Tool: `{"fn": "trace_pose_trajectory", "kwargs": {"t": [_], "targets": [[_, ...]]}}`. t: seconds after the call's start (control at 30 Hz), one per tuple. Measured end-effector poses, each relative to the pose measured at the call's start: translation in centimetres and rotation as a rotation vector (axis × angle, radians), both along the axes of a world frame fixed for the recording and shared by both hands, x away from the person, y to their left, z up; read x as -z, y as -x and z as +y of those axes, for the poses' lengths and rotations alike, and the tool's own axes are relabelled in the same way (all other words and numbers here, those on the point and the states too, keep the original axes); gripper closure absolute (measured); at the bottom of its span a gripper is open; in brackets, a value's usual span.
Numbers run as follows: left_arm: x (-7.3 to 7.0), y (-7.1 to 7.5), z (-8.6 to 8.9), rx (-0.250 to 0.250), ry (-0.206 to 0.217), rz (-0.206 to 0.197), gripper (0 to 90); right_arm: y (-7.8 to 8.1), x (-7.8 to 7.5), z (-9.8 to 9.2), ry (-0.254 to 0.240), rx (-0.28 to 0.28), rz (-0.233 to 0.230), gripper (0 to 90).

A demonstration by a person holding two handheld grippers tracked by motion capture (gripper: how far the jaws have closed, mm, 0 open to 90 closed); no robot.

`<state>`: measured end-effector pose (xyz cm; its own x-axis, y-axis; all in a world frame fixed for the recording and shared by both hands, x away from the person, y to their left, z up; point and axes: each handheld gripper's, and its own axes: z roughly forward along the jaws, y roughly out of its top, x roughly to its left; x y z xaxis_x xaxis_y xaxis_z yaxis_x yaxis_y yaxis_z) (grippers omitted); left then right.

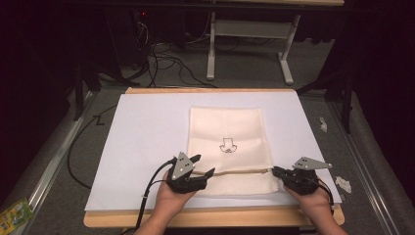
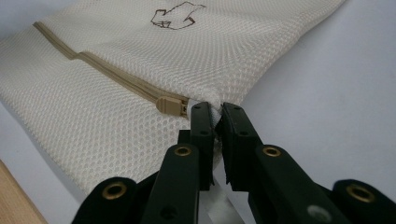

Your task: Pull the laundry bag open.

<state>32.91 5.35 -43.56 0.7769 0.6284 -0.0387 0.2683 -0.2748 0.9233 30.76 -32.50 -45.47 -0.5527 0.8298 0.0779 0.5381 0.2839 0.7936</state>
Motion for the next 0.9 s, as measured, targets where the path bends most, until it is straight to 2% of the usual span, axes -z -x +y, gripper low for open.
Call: {"fn": "trace_pose_trajectory", "kwargs": {"t": [0.07,0.13,0.2,0.27,0.3,0.33,0.43,0.47,0.5,0.63,0.73,0.9], "targets": [[0.1,0.0,-1.9,0.034,0.007,0.022,39.9,0.0,-0.1,0.0,-0.002,-0.002,-0.007,85.0],[0.2,0.0,-2.4,0.041,0.004,0.025,41.3,0.1,-0.2,0.0,-0.004,-0.002,-0.009,84.9],[0.4,0.0,-4.3,0.066,0.008,0.034,43.8,0.1,-0.4,0.1,-0.013,0.000,-0.020,84.9],[0.8,-0.1,-6.2,0.097,0.006,0.061,46.3,0.1,-0.5,0.1,-0.014,-0.001,-0.025,85.0],[1.1,0.0,-7.8,0.123,-0.001,0.070,48.4,0.1,-0.5,0.1,-0.019,0.000,-0.024,85.0],[1.1,0.0,-7.8,0.123,-0.001,0.070,49.1,0.1,-0.5,0.1,-0.019,0.000,-0.024,85.0],[1.6,0.1,-10.6,0.156,-0.013,0.082,51.5,0.0,-0.6,0.0,-0.022,-0.003,-0.028,85.0],[1.6,0.1,-10.6,0.156,-0.013,0.082,52.4,0.0,-0.6,0.0,-0.022,-0.004,-0.031,84.9],[1.6,0.0,-11.6,0.159,-0.016,0.090,54.2,0.0,-0.6,0.0,-0.025,-0.001,-0.032,85.0],[1.5,-0.3,-13.3,0.168,-0.048,0.095,59.4,0.0,-0.7,0.1,-0.021,-0.004,-0.042,85.0],[1.3,-0.5,-14.3,0.168,-0.056,0.104,61.9,0.1,-0.8,0.1,-0.026,-0.001,-0.044,85.0],[1.3,-0.6,-15.2,0.166,-0.055,0.113,64.5,0.1,-0.9,0.0,-0.036,-0.010,-0.047,85.1]]}}
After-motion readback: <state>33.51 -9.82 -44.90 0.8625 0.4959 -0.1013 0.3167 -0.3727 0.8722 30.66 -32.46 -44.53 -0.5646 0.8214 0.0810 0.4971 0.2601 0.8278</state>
